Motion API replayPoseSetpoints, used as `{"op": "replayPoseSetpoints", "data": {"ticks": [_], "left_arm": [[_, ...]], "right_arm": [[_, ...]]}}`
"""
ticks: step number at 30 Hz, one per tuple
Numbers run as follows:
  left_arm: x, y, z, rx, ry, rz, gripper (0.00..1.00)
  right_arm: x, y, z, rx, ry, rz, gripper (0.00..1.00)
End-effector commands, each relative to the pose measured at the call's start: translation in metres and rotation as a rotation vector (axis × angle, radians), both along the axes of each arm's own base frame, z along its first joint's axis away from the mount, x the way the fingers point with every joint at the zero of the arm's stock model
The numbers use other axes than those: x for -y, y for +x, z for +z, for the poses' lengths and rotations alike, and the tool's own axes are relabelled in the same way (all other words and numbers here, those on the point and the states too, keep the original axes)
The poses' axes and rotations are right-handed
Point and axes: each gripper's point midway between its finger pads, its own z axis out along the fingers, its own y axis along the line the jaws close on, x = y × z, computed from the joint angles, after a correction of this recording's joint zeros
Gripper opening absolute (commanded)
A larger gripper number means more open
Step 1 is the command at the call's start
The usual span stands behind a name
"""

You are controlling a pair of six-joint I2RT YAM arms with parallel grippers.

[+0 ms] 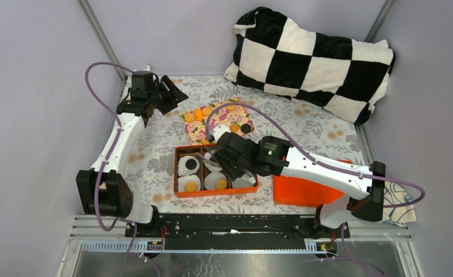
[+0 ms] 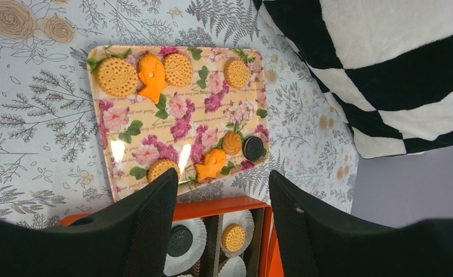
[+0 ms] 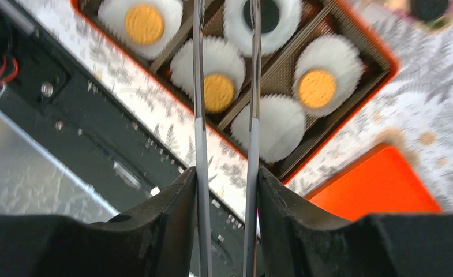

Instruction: Pack the cookies

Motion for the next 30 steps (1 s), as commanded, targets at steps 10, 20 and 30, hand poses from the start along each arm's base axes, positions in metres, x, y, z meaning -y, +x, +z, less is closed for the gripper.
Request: {"op": "replayPoseSetpoints", "data": {"ticks": [10, 20, 30], "left_arm": [[0.000, 0.005, 0.015, 0.074, 0.027, -0.014, 0.64], [0.000, 0.013, 0.005, 0.050, 0.034, -0.016, 0.64], [0.000, 0.014, 0.000, 0.034, 0.037, -0.010, 0.64]], "right_arm": [[-0.026, 0.169, -0.003, 0.233, -0.012, -0.210, 0.45], [-0.043, 0.224, -0.065, 0.135, -0.024, -0.221, 0.45], [-0.061, 0.264, -0.095, 0.085, -0.019, -0.250, 0.48]]}}
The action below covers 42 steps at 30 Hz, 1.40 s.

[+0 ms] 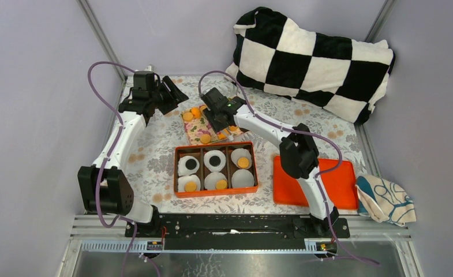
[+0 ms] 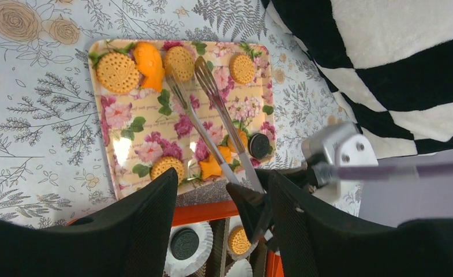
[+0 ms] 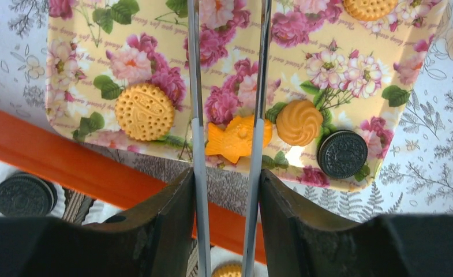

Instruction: Pack the cookies

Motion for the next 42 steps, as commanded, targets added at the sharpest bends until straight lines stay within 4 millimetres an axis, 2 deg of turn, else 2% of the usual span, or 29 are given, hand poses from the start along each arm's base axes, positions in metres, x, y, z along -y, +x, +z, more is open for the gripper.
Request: {"op": "replayPoseSetpoints", "data": {"ticks": [1, 8, 10, 17, 20, 22, 23, 27, 33, 34, 37, 42], "left_arm": [[-0.001, 0.010, 0.008, 0.043, 0.020, -0.001, 0.64], [0.001, 0.010, 0.003, 0.032, 0.013, -0.008, 0.64], [0.001, 0.009, 0.002, 0.029, 0.011, -0.009, 0.64], [0.000, 0.007, 0.002, 0.031, 0.015, -0.005, 0.64], [0.000, 0.006, 0.001, 0.028, 0.013, -0.007, 0.64], [0.001, 0.006, 0.000, 0.026, 0.009, -0.009, 0.64], [0.002, 0.006, 0.001, 0.027, 0.007, -0.011, 0.64], [0.002, 0.004, 0.006, 0.036, 0.000, -0.013, 0.63], [0.002, -0.002, 0.008, 0.043, 0.003, -0.007, 0.63], [0.004, -0.004, 0.008, 0.044, 0.005, -0.008, 0.63], [0.010, -0.009, 0.007, 0.044, 0.009, -0.017, 0.63], [0.020, -0.015, 0.009, 0.050, 0.016, -0.036, 0.63]], "right_arm": [[-0.014, 0.023, 0.009, 0.025, 0.062, -0.001, 0.48], [-0.010, 0.041, 0.013, 0.043, 0.068, -0.037, 0.48], [-0.010, 0.046, 0.013, 0.045, 0.064, -0.042, 0.51], [-0.014, 0.046, -0.004, 0.009, 0.055, -0.036, 0.51], [-0.012, 0.044, -0.004, -0.001, 0.057, -0.043, 0.42], [-0.011, 0.042, 0.003, 0.001, 0.065, -0.047, 0.25], [-0.009, 0.041, 0.010, 0.011, 0.072, -0.053, 0.20], [0.007, 0.033, 0.046, 0.066, 0.093, -0.077, 0.12], [0.042, -0.003, 0.112, 0.154, 0.190, -0.083, 0.11], [0.050, -0.013, 0.113, 0.147, 0.189, -0.081, 0.11], [0.071, -0.040, 0.134, 0.155, 0.227, -0.082, 0.11], [0.098, -0.110, 0.154, 0.092, 0.314, -0.031, 0.11]]}}
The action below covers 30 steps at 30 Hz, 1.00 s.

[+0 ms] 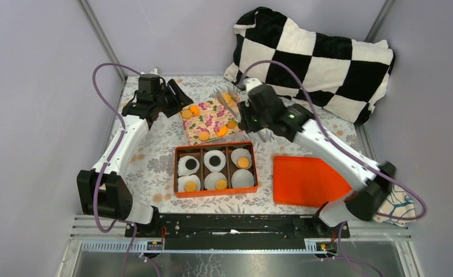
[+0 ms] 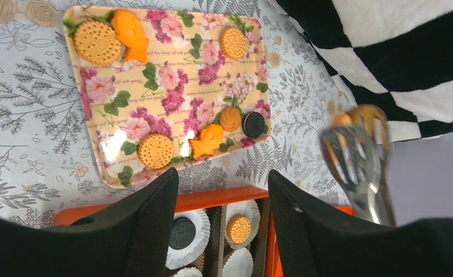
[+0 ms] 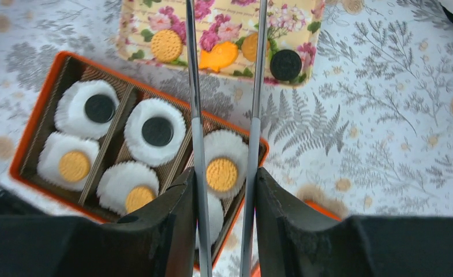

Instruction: Pack the cookies

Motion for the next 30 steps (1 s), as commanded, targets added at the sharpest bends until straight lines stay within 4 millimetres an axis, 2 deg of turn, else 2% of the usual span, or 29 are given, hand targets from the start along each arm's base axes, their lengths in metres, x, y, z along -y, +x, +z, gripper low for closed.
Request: {"op": "replayPoseSetpoints", "data": {"ticks": [1, 6, 10, 13, 18, 22, 27, 30], "left_arm": [[0.007, -0.003, 0.012, 0.052, 0.006, -0.009, 0.63], [0.018, -0.004, 0.017, 0.061, 0.003, -0.025, 0.63], [0.027, -0.004, 0.020, 0.068, 0.000, -0.040, 0.63], [0.032, -0.005, 0.022, 0.068, 0.006, -0.048, 0.63], [0.038, -0.005, 0.022, 0.065, 0.006, -0.057, 0.63], [0.041, -0.005, 0.022, 0.065, 0.006, -0.064, 0.63], [0.040, -0.006, 0.018, 0.055, 0.018, -0.063, 0.63], [0.041, -0.005, 0.015, 0.045, 0.020, -0.075, 0.64]], "right_arm": [[0.018, -0.061, 0.023, -0.034, 0.094, 0.052, 0.11], [0.050, -0.131, -0.003, -0.107, -0.041, 0.042, 0.11], [0.059, -0.177, -0.034, -0.240, -0.049, 0.039, 0.11], [0.064, -0.201, -0.044, -0.292, -0.038, 0.035, 0.12], [0.080, -0.216, -0.062, -0.337, -0.075, 0.003, 0.12], [0.077, -0.220, -0.067, -0.356, -0.077, 0.023, 0.14], [0.068, -0.222, -0.071, -0.376, -0.093, 0.070, 0.26], [0.064, -0.224, -0.074, -0.389, -0.101, 0.089, 0.38]]}}
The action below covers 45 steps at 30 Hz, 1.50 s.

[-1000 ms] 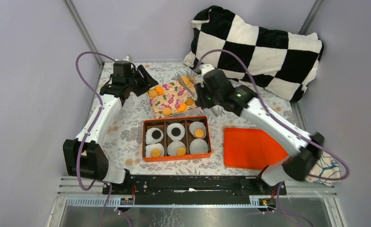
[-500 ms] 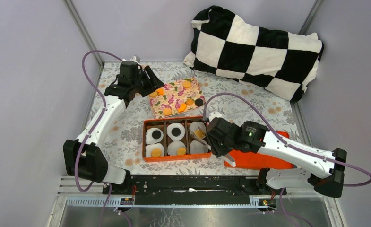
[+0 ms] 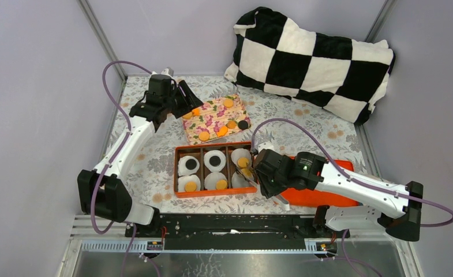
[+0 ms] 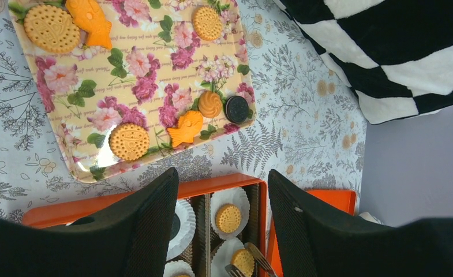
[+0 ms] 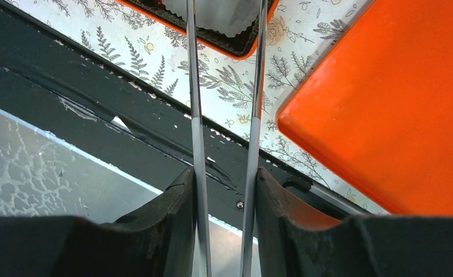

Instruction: Pack the cookies

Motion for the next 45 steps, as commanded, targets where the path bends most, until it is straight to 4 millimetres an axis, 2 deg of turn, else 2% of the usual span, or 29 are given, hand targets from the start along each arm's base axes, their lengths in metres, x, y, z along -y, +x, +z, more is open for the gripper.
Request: {"op": "replayPoseSetpoints", "data": {"ticks": [1, 3, 7, 10, 13, 16, 18, 23, 26, 28, 30, 33, 38, 40, 42, 45], "left_arm": [[0.002, 0.007, 0.008, 0.027, 0.006, -0.007, 0.64], [0.003, 0.007, 0.006, 0.018, 0.006, -0.009, 0.65], [0.005, 0.008, 0.005, 0.020, 0.001, -0.021, 0.67], [0.006, 0.008, 0.007, 0.028, 0.000, -0.027, 0.68], [0.006, 0.009, 0.008, 0.034, 0.001, -0.028, 0.69], [0.006, 0.009, 0.009, 0.037, 0.002, -0.030, 0.69], [0.006, 0.009, 0.010, 0.040, 0.003, -0.031, 0.68], [0.004, 0.010, 0.014, 0.053, 0.010, -0.025, 0.68], [0.004, 0.011, 0.015, 0.056, 0.011, -0.021, 0.68], [0.004, 0.012, 0.016, 0.061, 0.011, -0.019, 0.68], [0.005, 0.013, 0.016, 0.065, 0.008, -0.022, 0.68], [0.008, 0.014, 0.014, 0.060, 0.006, -0.031, 0.68], [0.011, 0.012, 0.010, 0.060, 0.018, -0.051, 0.67], [0.011, 0.011, 0.009, 0.055, 0.019, -0.047, 0.61], [0.011, 0.011, 0.006, 0.051, 0.020, -0.044, 0.54], [0.012, 0.013, 0.002, 0.042, 0.024, -0.044, 0.52]], "right_arm": [[-0.015, -0.002, 0.002, -0.010, 0.036, 0.036, 0.39], [-0.014, 0.000, 0.002, 0.002, 0.036, 0.031, 0.40], [-0.017, 0.003, 0.006, 0.020, 0.053, 0.030, 0.52], [-0.020, 0.005, 0.010, 0.029, 0.070, 0.032, 0.53], [-0.023, 0.007, 0.013, 0.038, 0.078, 0.032, 0.51], [-0.025, 0.013, 0.022, 0.071, 0.092, 0.020, 0.40], [-0.026, 0.019, 0.031, 0.107, 0.107, 0.012, 0.36], [-0.025, 0.040, 0.073, 0.239, 0.149, -0.033, 0.36], [-0.019, 0.061, 0.102, 0.357, 0.155, -0.092, 0.36], [-0.010, 0.079, 0.111, 0.449, 0.102, -0.155, 0.36], [-0.002, 0.101, 0.106, 0.506, 0.001, -0.203, 0.35], [0.005, 0.138, 0.082, 0.488, -0.110, -0.260, 0.35], [0.012, 0.207, 0.045, 0.432, -0.124, -0.299, 0.35], [0.014, 0.236, 0.034, 0.424, -0.116, -0.317, 0.34], [0.012, 0.259, 0.022, 0.394, -0.110, -0.310, 0.33], [-0.002, 0.285, -0.001, 0.368, -0.097, -0.276, 0.32]]}}
